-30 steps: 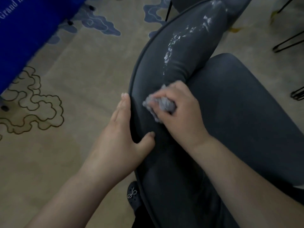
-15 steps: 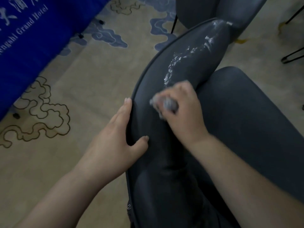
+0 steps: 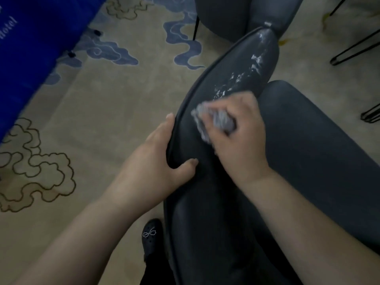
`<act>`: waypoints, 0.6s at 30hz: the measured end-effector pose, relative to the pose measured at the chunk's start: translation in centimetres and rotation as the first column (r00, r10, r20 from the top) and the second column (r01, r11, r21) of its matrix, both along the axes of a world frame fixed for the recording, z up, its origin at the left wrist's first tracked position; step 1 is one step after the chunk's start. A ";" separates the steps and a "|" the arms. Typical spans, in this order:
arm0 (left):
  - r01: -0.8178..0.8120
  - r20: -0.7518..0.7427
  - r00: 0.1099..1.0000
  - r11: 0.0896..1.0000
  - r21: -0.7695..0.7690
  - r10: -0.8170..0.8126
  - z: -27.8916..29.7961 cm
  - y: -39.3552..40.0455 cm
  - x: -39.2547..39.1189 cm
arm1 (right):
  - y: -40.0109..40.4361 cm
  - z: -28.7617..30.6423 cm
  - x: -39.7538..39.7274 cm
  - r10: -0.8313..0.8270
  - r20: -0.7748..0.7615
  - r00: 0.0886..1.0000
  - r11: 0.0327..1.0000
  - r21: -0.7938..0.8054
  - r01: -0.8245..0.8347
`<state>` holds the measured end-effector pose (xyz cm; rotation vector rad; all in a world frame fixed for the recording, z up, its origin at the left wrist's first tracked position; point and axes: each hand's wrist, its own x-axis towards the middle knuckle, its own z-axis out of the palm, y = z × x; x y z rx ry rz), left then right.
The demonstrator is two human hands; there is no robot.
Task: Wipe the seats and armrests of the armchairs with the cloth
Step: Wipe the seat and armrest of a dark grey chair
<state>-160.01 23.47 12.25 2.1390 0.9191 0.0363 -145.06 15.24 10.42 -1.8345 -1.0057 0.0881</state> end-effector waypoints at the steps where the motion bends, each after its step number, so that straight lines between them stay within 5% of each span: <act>1: 0.031 0.001 1.000 0.999 -0.007 -0.031 -0.1 0.7 0.3 | 1.8 0.4 0.9 -0.036 -0.002 0.999 0.999 -0.016 0.036; 5: 0.124 -0.011 0.992 0.992 -0.038 -0.125 -0.8 2.9 1.4 | 3.7 0.3 1.2 -0.099 -0.027 0.995 0.976 -0.196 0.092; 10: 0.262 0.003 0.965 0.961 -0.084 -0.263 -1.2 5.4 2.7 | -0.4 -0.2 -2.1 -0.091 -0.067 0.994 0.985 -0.153 0.080; 18: 0.345 0.066 0.939 0.930 -0.127 -0.339 -1.1 8.4 5.6 | 5.2 -0.7 5.3 -0.273 -0.081 0.959 0.941 -0.229 0.248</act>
